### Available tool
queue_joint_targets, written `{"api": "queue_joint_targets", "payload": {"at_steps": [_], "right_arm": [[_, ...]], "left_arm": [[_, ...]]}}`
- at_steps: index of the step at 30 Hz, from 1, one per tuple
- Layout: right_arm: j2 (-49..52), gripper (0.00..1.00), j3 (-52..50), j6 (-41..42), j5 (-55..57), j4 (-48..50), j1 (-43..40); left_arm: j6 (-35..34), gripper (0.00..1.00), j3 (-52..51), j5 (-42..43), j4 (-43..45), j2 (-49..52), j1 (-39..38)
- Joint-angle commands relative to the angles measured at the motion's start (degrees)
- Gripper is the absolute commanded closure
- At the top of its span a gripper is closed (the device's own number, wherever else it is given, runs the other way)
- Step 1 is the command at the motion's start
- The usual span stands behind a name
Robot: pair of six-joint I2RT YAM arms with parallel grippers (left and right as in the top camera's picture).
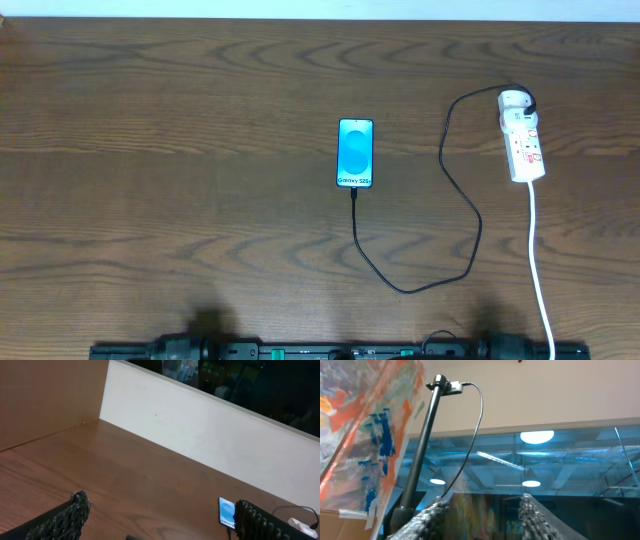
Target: Plug charger to phone and switch on socket
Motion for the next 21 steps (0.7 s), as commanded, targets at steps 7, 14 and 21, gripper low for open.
{"api": "queue_joint_targets", "payload": {"at_steps": [7, 14, 21], "right_arm": [[0.0, 0.44, -2.5, -0.4, 0.5, 1.3, 0.5], [0.0, 0.21, -9.0, -0.2, 0.4, 7.4, 0.5], [0.0, 0.01, -18.8, -0.2, 0.5, 17.6, 0.5]], "left_arm": [[0.5, 0.05, -0.1, -0.5, -4.5, -0.3, 0.3], [0.5, 0.05, -0.1, -0.5, -4.5, -0.3, 0.3], [0.5, 0.05, -0.1, -0.5, -4.5, -0.3, 0.3]]}}
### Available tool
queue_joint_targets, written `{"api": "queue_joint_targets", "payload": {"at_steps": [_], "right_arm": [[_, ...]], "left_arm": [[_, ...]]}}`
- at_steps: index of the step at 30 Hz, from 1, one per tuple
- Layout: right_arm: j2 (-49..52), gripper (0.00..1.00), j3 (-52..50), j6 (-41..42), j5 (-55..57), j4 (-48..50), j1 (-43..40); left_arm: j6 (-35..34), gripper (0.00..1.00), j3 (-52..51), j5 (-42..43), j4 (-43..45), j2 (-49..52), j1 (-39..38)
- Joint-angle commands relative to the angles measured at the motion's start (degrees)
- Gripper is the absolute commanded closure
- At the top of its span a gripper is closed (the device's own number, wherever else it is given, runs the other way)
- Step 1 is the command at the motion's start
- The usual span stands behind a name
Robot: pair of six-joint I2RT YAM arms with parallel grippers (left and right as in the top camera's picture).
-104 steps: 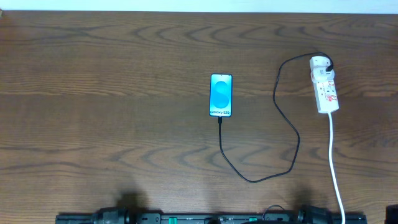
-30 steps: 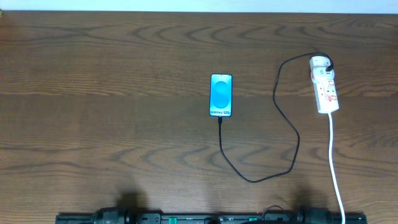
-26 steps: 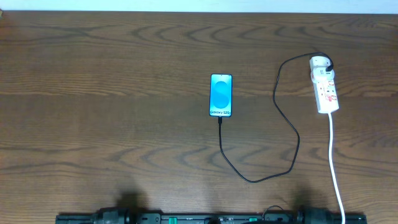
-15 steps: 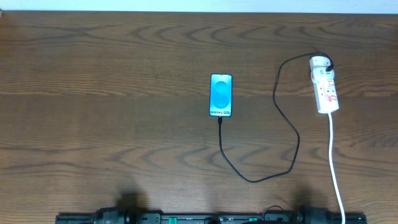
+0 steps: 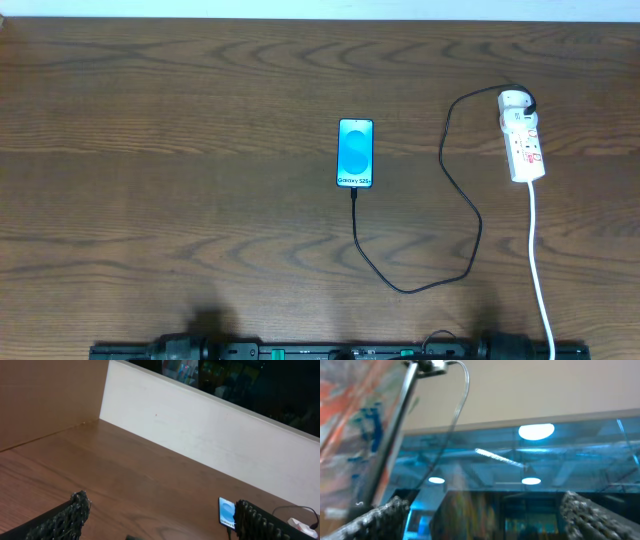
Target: Plug charger to phone and switch on socket
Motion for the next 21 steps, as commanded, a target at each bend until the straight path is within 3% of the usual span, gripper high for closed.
{"api": "queue_joint_targets", "payload": {"at_steps": [1, 6, 21], "right_arm": [[0.0, 0.01, -4.7, -0.1, 0.4, 3.8, 0.5], [0.0, 0.01, -11.6, -0.1, 0.5, 10.2, 0.5], [0.0, 0.01, -23.6, -0.4, 6.5, 6.5, 0.5]], "left_arm": [[0.5, 0.05, -0.1, -0.5, -4.5, -0.3, 0.3], [0.5, 0.05, -0.1, -0.5, -4.5, -0.3, 0.3], [0.5, 0.05, -0.1, -0.5, -4.5, -0.3, 0.3]]}}
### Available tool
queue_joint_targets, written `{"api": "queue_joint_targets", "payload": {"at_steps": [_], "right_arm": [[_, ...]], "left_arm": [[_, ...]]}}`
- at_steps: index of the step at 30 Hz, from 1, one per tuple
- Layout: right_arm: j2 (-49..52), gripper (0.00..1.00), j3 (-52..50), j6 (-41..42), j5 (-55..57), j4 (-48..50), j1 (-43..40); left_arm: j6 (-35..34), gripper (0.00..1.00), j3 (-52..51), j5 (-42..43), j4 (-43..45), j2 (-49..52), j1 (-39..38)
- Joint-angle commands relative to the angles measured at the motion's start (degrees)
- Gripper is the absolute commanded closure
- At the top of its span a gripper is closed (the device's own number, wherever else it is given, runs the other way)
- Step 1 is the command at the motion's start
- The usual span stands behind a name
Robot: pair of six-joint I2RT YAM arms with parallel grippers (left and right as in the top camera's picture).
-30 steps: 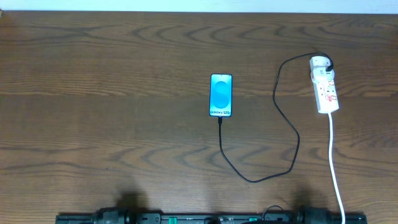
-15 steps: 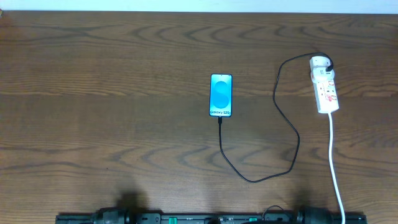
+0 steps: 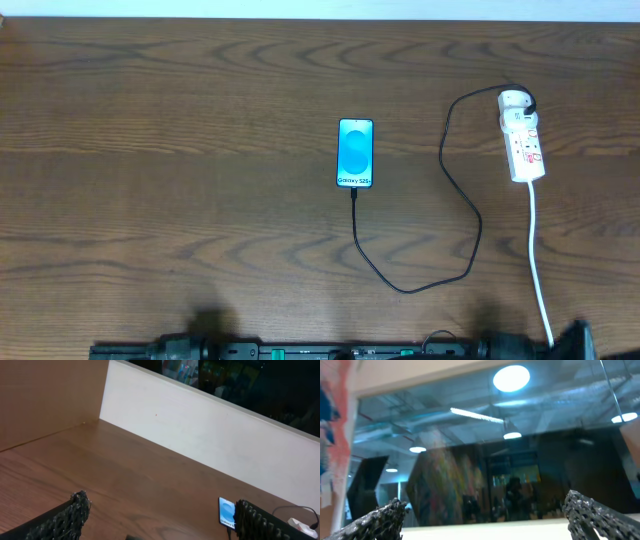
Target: Plug charger to phone and switch on socket
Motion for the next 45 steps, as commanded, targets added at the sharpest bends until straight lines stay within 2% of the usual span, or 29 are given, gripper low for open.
{"api": "queue_joint_targets", "payload": {"at_steps": [1, 8, 36, 40, 45], "right_arm": [[0.0, 0.01, -2.8, -0.3, 2.0, -0.1, 0.5], [0.0, 0.01, -9.9, -0.3, 5.0, -0.6, 0.5], [-0.2, 0.01, -34.0, -0.2, 4.9, -0.5, -3.0], [-0.2, 0.01, -38.5, -0.2, 5.0, 2.3, -3.0], [-0.2, 0.01, -44.1, -0.2, 4.9, 10.3, -2.9]], "left_arm": [[0.5, 0.05, -0.1, -0.5, -4.5, -0.3, 0.3], [0.5, 0.05, -0.1, -0.5, -4.5, -0.3, 0.3], [0.5, 0.05, -0.1, -0.5, -4.5, -0.3, 0.3], [0.5, 0.05, -0.1, -0.5, -4.5, -0.3, 0.3], [0.5, 0.05, -0.1, -0.5, -4.5, -0.3, 0.3]]}}
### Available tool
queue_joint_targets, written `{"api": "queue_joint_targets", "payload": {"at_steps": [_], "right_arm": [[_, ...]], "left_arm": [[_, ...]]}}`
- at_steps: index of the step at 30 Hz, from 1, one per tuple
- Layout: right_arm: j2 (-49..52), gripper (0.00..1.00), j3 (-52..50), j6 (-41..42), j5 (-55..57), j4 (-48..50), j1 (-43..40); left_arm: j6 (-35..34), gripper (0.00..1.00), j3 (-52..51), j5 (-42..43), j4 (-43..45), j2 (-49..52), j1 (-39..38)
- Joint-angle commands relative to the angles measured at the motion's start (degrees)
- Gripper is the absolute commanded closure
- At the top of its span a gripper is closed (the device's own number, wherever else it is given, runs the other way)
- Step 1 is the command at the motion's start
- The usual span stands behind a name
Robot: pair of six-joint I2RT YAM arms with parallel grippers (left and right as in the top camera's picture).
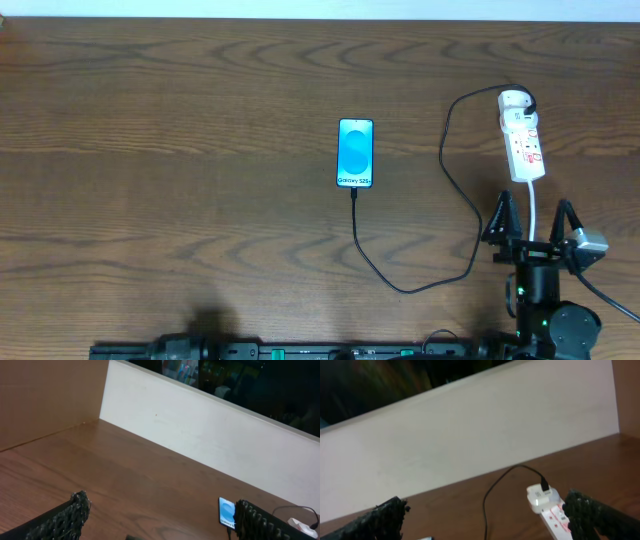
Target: Plug charger to phone and switch on socket
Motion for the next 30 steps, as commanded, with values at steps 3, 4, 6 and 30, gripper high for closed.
{"api": "queue_joint_targets", "payload": {"at_steps": [3, 4, 6, 30], "right_arm": [[-0.2, 0.01, -6.1, -0.3, 0.5, 8.4, -0.2], [-0.2, 0.01, -6.8, -0.3, 0.5, 9.5, -0.2], [-0.2, 0.01, -8.5, -0.3, 0.7, 11.4, -0.2], [-0.2, 0.01, -9.3, -18.1, 1.7, -0.5, -0.2]], "left_arm": [[0.5, 0.05, -0.1, -0.5, -4.5, -0.3, 0.3], [0.5, 0.05, -0.1, -0.5, -4.5, -0.3, 0.3], [0.5, 0.05, -0.1, -0.5, -4.5, -0.3, 0.3], [0.5, 0.05, -0.1, -0.5, -4.5, -0.3, 0.3]]}}
